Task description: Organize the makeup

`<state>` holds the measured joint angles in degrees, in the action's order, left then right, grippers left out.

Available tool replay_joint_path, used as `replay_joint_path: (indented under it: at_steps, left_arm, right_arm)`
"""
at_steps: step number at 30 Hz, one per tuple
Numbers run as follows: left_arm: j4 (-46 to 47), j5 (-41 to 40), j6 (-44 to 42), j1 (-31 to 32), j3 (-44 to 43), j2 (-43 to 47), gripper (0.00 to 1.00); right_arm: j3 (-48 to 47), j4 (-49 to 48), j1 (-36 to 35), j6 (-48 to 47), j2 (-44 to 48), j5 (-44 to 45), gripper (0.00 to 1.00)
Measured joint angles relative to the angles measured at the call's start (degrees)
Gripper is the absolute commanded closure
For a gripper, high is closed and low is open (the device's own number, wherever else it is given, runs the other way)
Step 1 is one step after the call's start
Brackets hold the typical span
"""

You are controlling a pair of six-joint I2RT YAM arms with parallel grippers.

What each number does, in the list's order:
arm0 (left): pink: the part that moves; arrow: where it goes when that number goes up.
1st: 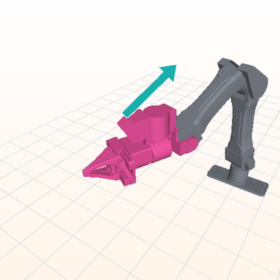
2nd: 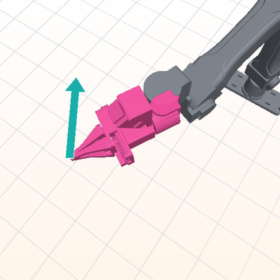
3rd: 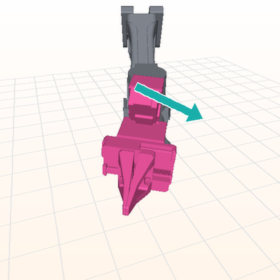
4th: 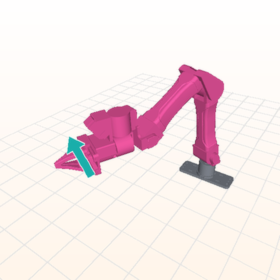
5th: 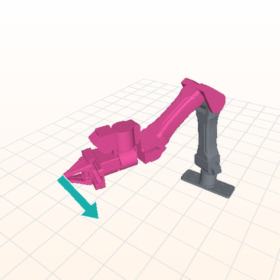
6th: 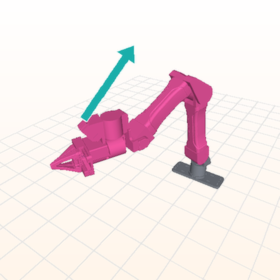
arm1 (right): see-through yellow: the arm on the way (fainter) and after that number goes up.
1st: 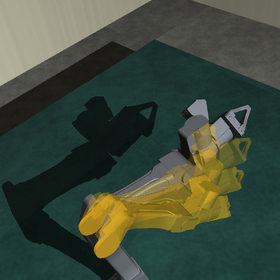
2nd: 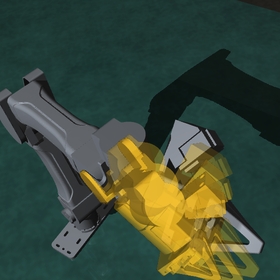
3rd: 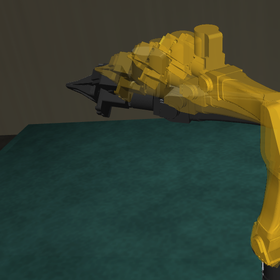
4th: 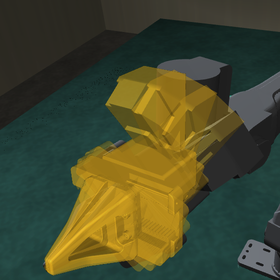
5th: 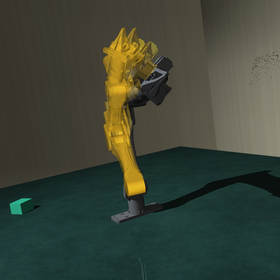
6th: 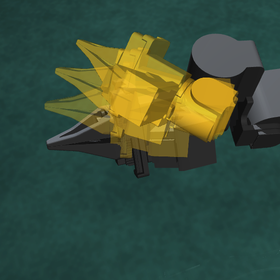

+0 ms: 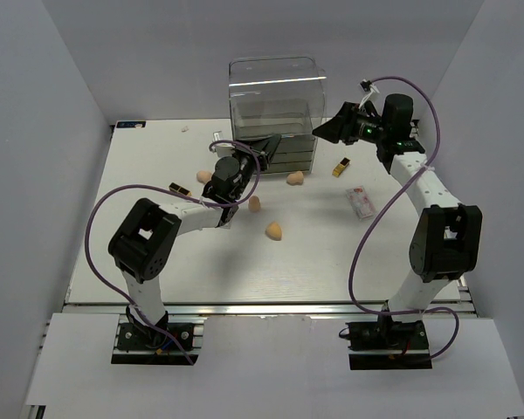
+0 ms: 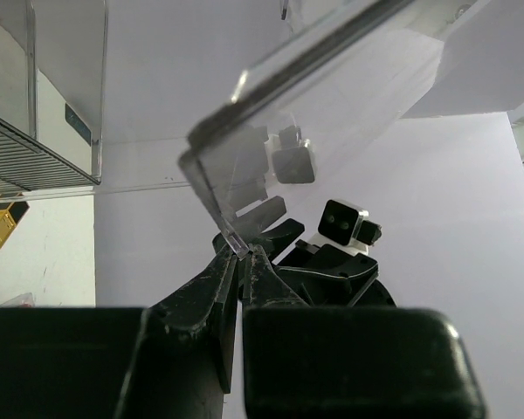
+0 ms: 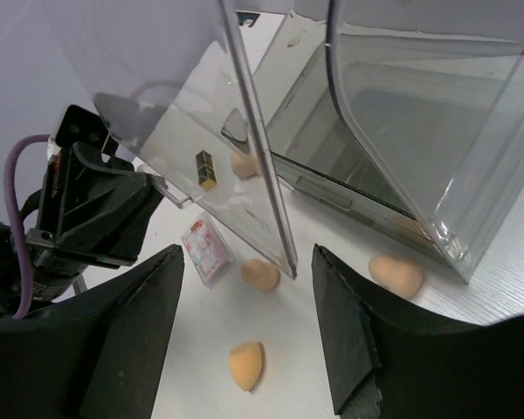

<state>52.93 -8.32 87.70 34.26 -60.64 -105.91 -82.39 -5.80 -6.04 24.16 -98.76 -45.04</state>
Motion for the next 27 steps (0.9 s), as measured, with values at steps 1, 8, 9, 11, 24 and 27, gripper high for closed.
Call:
replay_joint_path:
  at_steps: [1,8,9,11,24,27]
  left_arm:
    - [-0.02,0.0,0.0,0.0,0.0,0.0,1.0]
    - [-0.15,-0.02,0.02,-0.02,0.0,0.24,1.0]
    - [-0.17,0.0,0.02,0.0,0.0,0.35,1.0]
    - [-0.22,0.02,0.02,0.0,0.0,0.48,1.0]
    - [0.28,0.2,0.35,-0.04,-0.11,2.84,0.53]
    - [0.22,0.28,-0.02,-0.04,0.2,4.39,0.47]
  right_arm:
    - [-0.17,-0.39,-0.09,0.31,-0.11,-0.37,0.35]
    - [-2.32,-2.69,-0.39,2.67,-1.99,-1.88,0.53]
    - [-2.43,-3.32,-0.37,3.17,-2.45,-1.97,0.55]
    - [-2.58,-4.42,-0.42,4.37,-3.26,-2.56,0.59]
    - [-2.58,-12.87,-0.48,11.37,-3.72,-7.69,0.76]
    - [-2.62,-14.08,-0.52,12.55,-3.72,-8.55,0.77]
